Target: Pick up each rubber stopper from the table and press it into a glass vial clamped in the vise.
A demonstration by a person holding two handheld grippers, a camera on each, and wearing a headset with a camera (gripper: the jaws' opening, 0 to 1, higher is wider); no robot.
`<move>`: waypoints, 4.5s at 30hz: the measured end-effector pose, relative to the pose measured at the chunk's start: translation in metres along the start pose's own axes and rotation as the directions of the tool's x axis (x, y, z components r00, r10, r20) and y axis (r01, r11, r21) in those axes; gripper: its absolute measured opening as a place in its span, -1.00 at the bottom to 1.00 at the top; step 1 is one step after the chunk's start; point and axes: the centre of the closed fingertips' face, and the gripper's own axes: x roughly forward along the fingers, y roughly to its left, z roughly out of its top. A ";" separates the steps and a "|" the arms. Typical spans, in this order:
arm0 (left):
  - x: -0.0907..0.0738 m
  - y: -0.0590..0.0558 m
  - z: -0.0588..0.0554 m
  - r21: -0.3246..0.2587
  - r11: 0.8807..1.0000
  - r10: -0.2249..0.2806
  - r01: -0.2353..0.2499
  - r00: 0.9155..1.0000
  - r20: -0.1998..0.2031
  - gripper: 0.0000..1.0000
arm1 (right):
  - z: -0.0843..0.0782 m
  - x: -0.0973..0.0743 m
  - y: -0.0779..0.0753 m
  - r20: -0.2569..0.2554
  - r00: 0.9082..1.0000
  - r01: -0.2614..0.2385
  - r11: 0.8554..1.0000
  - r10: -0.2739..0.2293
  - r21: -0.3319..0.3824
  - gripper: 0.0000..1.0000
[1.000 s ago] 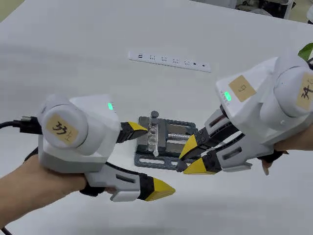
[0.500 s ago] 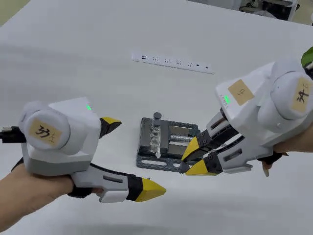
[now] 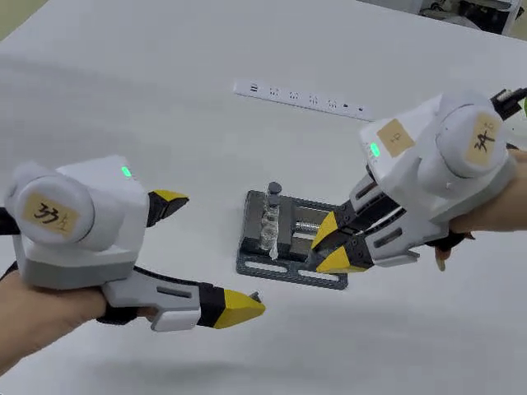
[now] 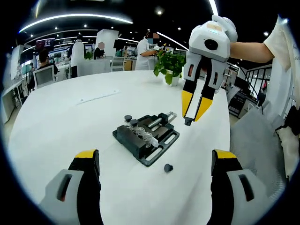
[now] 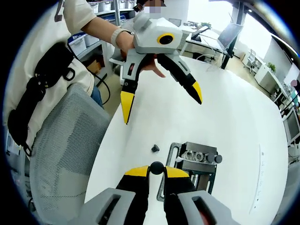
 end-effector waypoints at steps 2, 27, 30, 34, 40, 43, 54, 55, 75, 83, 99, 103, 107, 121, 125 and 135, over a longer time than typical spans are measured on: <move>-0.002 0.002 0.000 -0.006 1.000 0.009 -0.009 1.000 0.004 0.98 | 0.000 0.001 -0.007 -0.011 1.000 0.004 1.000 -0.004 -0.016 -0.88; -0.013 0.009 0.001 -0.030 0.999 0.045 -0.045 0.999 0.010 0.97 | -0.001 0.019 -0.071 -0.153 0.988 -0.013 0.960 -0.031 -0.279 -0.89; -0.015 0.011 0.000 -0.034 0.998 0.049 -0.049 0.999 0.009 0.96 | -0.002 0.023 -0.073 -0.169 0.985 -0.030 0.949 -0.025 -0.314 -0.89; -0.016 0.011 0.001 -0.035 0.998 0.051 -0.051 0.999 0.007 0.96 | -0.004 0.027 -0.076 -0.186 0.982 -0.048 0.933 -0.020 -0.356 -0.90; -0.017 0.015 0.002 -0.037 0.998 0.057 -0.057 0.998 0.007 0.96 | -0.002 0.033 -0.077 -0.198 0.980 -0.068 0.918 -0.011 -0.391 -0.90; -0.018 0.016 0.001 -0.038 0.998 0.059 -0.059 0.998 0.005 0.96 | 0.000 0.036 -0.076 -0.203 0.979 -0.081 0.913 -0.002 -0.400 -0.90; -0.016 0.015 -0.005 -0.057 0.997 0.052 -0.052 0.999 0.000 0.93 | -0.007 0.047 -0.080 -0.237 0.971 -0.106 0.903 0.005 -0.416 -0.90; -0.016 0.015 -0.005 -0.058 0.997 0.051 -0.051 0.999 0.001 0.93 | -0.006 0.047 -0.080 -0.233 0.972 -0.107 0.903 0.008 -0.416 -0.89; -0.015 0.012 -0.007 -0.075 0.996 0.039 -0.039 0.999 0.002 0.90 | -0.005 0.048 -0.082 -0.240 0.971 -0.105 0.908 0.005 -0.406 -0.90; -0.015 0.011 -0.007 -0.079 0.996 0.039 -0.039 0.999 0.003 0.89 | -0.005 0.046 -0.081 -0.250 0.968 -0.109 0.907 0.004 -0.407 -0.90; -0.012 0.011 -0.007 -0.081 0.996 0.032 -0.031 0.999 0.008 0.88 | -0.005 0.049 -0.084 -0.280 0.960 -0.075 0.967 0.004 -0.243 -0.93; -0.011 0.011 -0.008 -0.080 0.996 0.027 -0.027 1.000 0.006 0.88 | -0.005 0.049 -0.083 -0.306 0.952 -0.067 0.979 0.005 -0.192 -0.94; -0.009 0.009 -0.006 -0.080 0.997 0.023 -0.022 1.000 0.010 0.87 | -0.004 0.049 -0.084 -0.314 0.949 -0.050 0.991 0.009 -0.122 -0.94; -0.007 0.006 -0.007 -0.079 0.997 0.012 -0.012 1.000 0.006 0.86 | -0.004 0.049 -0.082 -0.336 0.942 0.010 1.000 -0.011 -0.005 -0.94; -0.007 0.005 -0.005 -0.078 0.997 0.010 -0.009 1.000 0.008 0.85 | -0.005 0.049 -0.082 -0.339 0.941 0.002 1.000 -0.011 -0.027 -0.92; -0.010 0.008 -0.008 -0.082 0.997 0.014 -0.013 1.000 0.006 0.85 | -0.004 0.049 -0.082 -0.323 0.946 -0.007 0.999 -0.009 -0.050 -0.89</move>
